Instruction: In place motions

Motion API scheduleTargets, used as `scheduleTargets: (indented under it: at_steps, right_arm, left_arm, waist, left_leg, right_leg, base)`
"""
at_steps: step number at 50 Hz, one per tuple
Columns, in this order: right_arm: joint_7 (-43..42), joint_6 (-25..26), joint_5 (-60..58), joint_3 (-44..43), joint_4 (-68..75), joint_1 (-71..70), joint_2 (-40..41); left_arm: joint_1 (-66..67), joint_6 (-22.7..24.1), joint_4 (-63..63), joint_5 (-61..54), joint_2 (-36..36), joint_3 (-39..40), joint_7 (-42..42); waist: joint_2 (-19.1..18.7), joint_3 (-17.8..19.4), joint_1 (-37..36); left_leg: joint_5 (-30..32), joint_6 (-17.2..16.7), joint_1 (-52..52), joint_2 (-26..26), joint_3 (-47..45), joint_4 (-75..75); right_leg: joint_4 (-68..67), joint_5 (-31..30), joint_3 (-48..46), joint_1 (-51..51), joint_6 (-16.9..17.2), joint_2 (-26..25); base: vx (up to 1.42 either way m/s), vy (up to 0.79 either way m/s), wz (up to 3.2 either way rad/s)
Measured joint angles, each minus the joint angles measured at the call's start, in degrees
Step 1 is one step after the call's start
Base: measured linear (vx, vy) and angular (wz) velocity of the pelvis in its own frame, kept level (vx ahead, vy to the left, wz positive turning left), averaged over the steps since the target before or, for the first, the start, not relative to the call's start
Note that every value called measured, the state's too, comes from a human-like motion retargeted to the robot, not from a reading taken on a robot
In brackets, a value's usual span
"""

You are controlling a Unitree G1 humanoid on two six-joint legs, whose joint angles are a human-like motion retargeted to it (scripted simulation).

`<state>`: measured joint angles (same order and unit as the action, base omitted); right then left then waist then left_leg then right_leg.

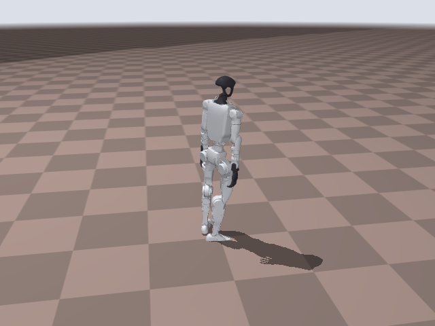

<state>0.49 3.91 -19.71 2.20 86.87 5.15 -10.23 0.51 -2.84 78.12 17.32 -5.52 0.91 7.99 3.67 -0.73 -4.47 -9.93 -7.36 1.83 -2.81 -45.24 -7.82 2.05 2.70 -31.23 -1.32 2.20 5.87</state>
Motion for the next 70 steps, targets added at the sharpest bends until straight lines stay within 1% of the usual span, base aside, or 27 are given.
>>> scheduleTargets:
  at_steps: [2,5,10,13,15,19,21,23,25,27,30,34,38,39,40,42,44,46,48,52,55,58,60,63,65,68,70]
  right_arm:
    - [0.06,0.54,-1.74,-0.26,0.68,0.62,-0.34]
    - [0.09,0.77,-2.24,-0.26,1.32,1.72,-0.51]
    - [0.86,1.59,-1.72,-1.46,1.83,2.88,0.41]
    - [1.05,1.65,-1.22,-2.50,1.06,3.12,0.73]
    - [1.12,1.51,-1.18,-3.09,0.14,3.07,0.58]
    - [0.58,2.22,-2.52,-3.02,-2.16,2.10,-0.79]
    - [-0.31,2.62,-2.68,-2.40,-3.75,1.61,-1.30]
    - [-1.01,2.36,-1.85,-2.17,-5.67,1.31,-1.60]
    - [-0.97,1.66,-0.16,-2.13,-7.48,1.05,-1.63]
    - [-0.41,1.29,1.42,-2.16,-8.50,0.66,-1.11]
    - [0.34,1.20,2.94,-2.14,-9.15,0.10,0.41]
    - [1.62,0.32,3.74,0.42,-11.77,-0.39,2.04]
    - [3.63,-0.61,0.34,4.33,-15.37,-1.02,2.20]
    - [3.91,-0.79,-0.91,5.17,-16.12,-1.01,2.11]
    - [4.13,-0.94,-2.17,5.95,-16.85,-0.93,2.02]
    - [4.42,-1.22,-4.66,6.84,-17.79,-0.94,1.62]
    - [4.75,-1.23,-6.43,6.37,-18.64,-0.45,1.22]
    - [4.89,-1.21,-7.07,5.28,-19.55,0.28,0.97]
    - [4.57,-1.42,-6.40,4.34,-20.23,1.07,1.03]
    - [4.18,-1.39,-4.10,4.70,-19.90,1.05,1.43]
    - [4.71,-1.57,-3.36,5.70,-19.83,0.69,1.24]
    - [5.24,-2.18,-4.05,6.36,-19.62,0.60,0.37]
    - [4.98,-1.93,-4.68,6.09,-19.13,0.50,-0.21]
    - [4.60,-1.66,-4.63,5.40,-18.30,0.43,-0.87]
    - [4.44,-1.37,-4.04,4.67,-17.11,0.14,-1.27]
    - [3.57,-0.83,-2.34,3.23,-13.52,-1.16,-1.71]
    - [2.79,-0.42,-1.18,2.06,-10.95,-1.63,-1.91]
  left_arm:
    - [0.22,0.61,-0.66,0.43,-0.18,-1.11,-0.23]
    - [0.71,1.97,-0.92,1.72,-1.01,-1.91,-2.07]
    - [2.31,2.19,1.54,2.38,-2.14,0.30,-5.86]
    - [3.17,1.32,4.43,0.90,-2.32,2.88,-6.39]
    - [4.07,0.74,5.80,-0.39,-2.23,4.69,-6.58]
    - [6.11,1.35,7.58,-1.24,-2.47,5.75,-5.98]
    - [7.08,1.32,7.79,-0.19,-2.50,5.59,-6.47]
    - [7.55,1.18,7.74,0.91,-2.30,5.57,-7.04]
    - [7.26,0.80,7.82,1.54,-1.77,6.27,-7.09]
    - [6.85,0.65,7.78,0.97,-1.17,7.43,-6.68]
    - [6.38,0.69,7.58,-0.99,-0.89,8.17,-5.90]
    - [4.97,0.72,6.18,-1.55,-2.06,7.47,-5.67]
    - [3.87,0.71,4.15,0.55,-4.13,5.75,-4.98]
    - [3.80,0.63,4.00,1.10,-4.52,5.25,-5.09]
    - [3.76,0.51,3.94,1.62,-4.85,4.77,-5.28]
    - [3.20,0.25,4.51,1.89,-5.16,3.78,-5.14]
    - [2.42,-0.30,5.13,1.53,-4.98,2.07,-3.93]
    - [1.64,-1.08,5.16,0.80,-4.28,0.80,-2.11]
    - [1.05,-1.26,4.42,-0.24,-3.50,0.18,-0.69]
    - [0.28,-0.29,1.39,-2.36,-3.50,-0.09,0.23]
    - [-0.36,0.09,-0.03,-2.55,-5.00,-1.21,0.24]
    - [-1.18,-0.26,0.53,-1.85,-7.30,-2.96,0.85]
    - [-1.50,-0.67,1.64,-0.82,-8.35,-3.40,0.66]
    - [-0.96,-1.02,3.52,-0.11,-9.30,-2.66,-0.24]
    - [-0.30,-1.24,5.01,0.48,-9.42,-1.55,-0.75]
    - [0.82,-1.61,7.31,1.95,-8.66,0.80,-1.66]
    - [1.72,-1.83,8.60,2.51,-7.84,1.99,-2.29]
  waist:
    - [0.30,-0.31,1.10]
    - [1.02,-0.49,2.23]
    - [2.61,-1.27,0.82]
    - [2.37,-2.05,-1.73]
    - [2.17,-2.40,-3.79]
    - [1.32,-3.25,-6.32]
    - [0.29,-3.73,-6.14]
    - [-1.70,-4.11,-5.56]
    - [-4.72,-3.97,-4.67]
    - [-6.94,-3.23,-3.33]
    - [-6.38,-2.97,-2.30]
    - [-3.59,-1.62,-1.28]
    - [0.56,0.71,-0.86]
    - [1.21,1.13,-1.02]
    - [1.62,1.51,-1.25]
    - [2.72,1.43,-2.51]
    - [2.90,1.92,-2.50]
    - [2.85,2.69,-2.90]
    - [2.62,3.30,-2.93]
    - [2.70,3.92,-0.01]
    - [2.78,4.17,2.22]
    - [2.79,3.95,2.71]
    - [2.63,3.67,2.44]
    - [1.32,2.97,2.97]
    - [0.48,2.49,3.65]
    - [-0.46,2.28,4.88]
    - [0.06,2.19,5.92]
  left_leg:
    - [1.18,-0.12,-0.76,-1.32,-5.25,-0.51]
    - [4.19,2.08,-2.60,-2.68,-12.31,-0.75]
    - [9.83,5.35,-2.89,-4.11,-12.04,-0.41]
    - [13.61,3.09,-2.50,-3.28,-9.95,2.36]
    - [12.53,1.85,-2.56,-2.12,-10.32,4.65]
    - [9.54,2.90,-1.45,0.68,-5.23,8.02]
    - [7.89,2.99,-0.35,1.04,-1.44,8.08]
    - [6.56,2.85,0.86,-0.18,1.48,7.21]
    - [5.51,2.63,1.59,-2.51,4.78,6.22]
    - [5.14,2.95,1.30,-3.65,8.20,6.18]
    - [5.22,4.26,1.89,-1.76,11.92,6.48]
    - [5.26,5.51,3.10,1.31,16.34,5.91]
    - [5.18,6.28,2.72,5.69,19.52,5.83]
    - [5.17,6.42,2.30,6.46,20.21,5.99]
    - [5.18,6.54,1.82,6.96,20.93,6.16]
    - [5.28,6.80,2.37,7.97,21.28,6.10]
    - [5.55,7.07,2.60,8.56,22.60,5.76]
    - [5.68,7.22,2.43,8.68,22.67,5.65]
    - [5.58,7.49,2.05,8.48,22.02,5.92]
    - [4.77,7.80,1.47,7.85,18.27,6.79]
    - [3.52,7.35,0.69,7.04,13.88,7.42]
    - [2.01,6.43,-0.24,5.97,8.15,7.80]
    - [0.87,5.58,-0.96,5.30,4.03,8.01]
    - [-0.47,3.81,-1.96,3.31,-1.86,7.88]
    - [-1.18,2.43,-2.90,2.25,-5.63,7.54]
    - [-1.40,0.24,-4.75,1.26,-10.35,6.54]
    - [-0.84,-0.94,-6.03,1.86,-12.70,5.42]
  right_leg:
    - [-0.05,1.05,-4.43,-0.60,0.60,1.29]
    - [-0.35,2.73,-9.95,-2.06,1.57,3.04]
    - [-0.95,4.48,-20.03,-5.25,3.99,5.37]
    - [-1.18,4.88,-26.06,-7.05,5.20,4.92]
    - [-1.59,4.99,-29.25,-8.20,5.93,4.77]
    - [-3.40,3.96,-34.16,-10.51,6.52,5.66]
    - [-5.48,2.12,-36.04,-11.52,5.66,6.39]
    - [-8.57,-1.02,-37.43,-12.31,2.89,6.94]
    - [-13.68,-2.89,-36.17,-12.31,-2.85,7.36]
    - [-22.51,-2.12,-27.88,-9.45,-7.19,9.25]
    - [-29.76,1.00,-9.09,-1.75,-4.43,7.86]
    - [-23.77,5.89,1.31,1.69,-0.99,0.90]
    - [-14.38,8.03,6.68,3.84,1.45,-1.76]
    - [-12.15,6.36,7.84,4.52,-1.39,-2.47]
    - [-10.05,4.00,8.88,5.21,-5.87,-3.35]
    - [-11.12,4.97,11.21,4.98,-2.74,-3.10]
    - [-10.86,4.91,5.26,3.76,-1.65,-1.83]
    - [-10.50,3.45,4.56,3.28,0.34,-0.71]
    - [-10.32,2.43,4.76,3.27,1.34,-0.50]
    - [-9.03,0.89,7.17,4.29,0.17,-2.06]
    - [-8.43,2.20,9.19,5.14,0.94,-2.65]
    - [-8.67,3.51,1.74,5.22,1.95,-0.67]
    - [-8.60,3.40,-7.85,4.00,2.78,1.12]
    - [-8.23,3.33,-23.66,0.84,0.28,2.07]
    - [-8.00,3.08,-29.79,-0.80,-1.09,1.80]
    - [-8.39,1.09,-29.60,-2.02,-1.71,1.56]
    - [-7.33,-0.12,-26.83,-2.75,2.25,1.91]
  base:
    - [-0.07,0.23,2.89]
    - [-0.02,0.26,2.76]
    - [0.10,0.29,2.19]
    - [0.19,0.43,1.60]
    - [0.19,0.45,1.24]
    - [0.23,0.41,1.01]
    - [0.22,0.46,1.13]
    - [0.20,0.49,1.37]
    - [0.19,0.41,1.68]
    - [0.21,0.31,1.91]
    - [0.20,0.20,1.79]
    - [0.14,0.08,1.56]
    - [0.11,-0.02,1.21]
    - [0.17,-0.02,0.98]
    - [0.15,-0.03,0.67]
    - [0.12,-0.03,0.58]
    - [0.06,-0.02,0.86]
    - [0.03,-0.03,0.43]
    - [0.01,-0.03,-0.10]
    - [-0.04,-0.09,-0.74]
    - [-0.08,-0.16,-1.55]
    - [-0.13,-0.19,-2.26]
    - [-0.20,-0.17,-2.64]
    - [-0.24,-0.21,-2.81]
    - [-0.20,-0.22,-2.81]
    - [-0.16,-0.21,-2.58]
    - [-0.09,-0.18,-2.19]
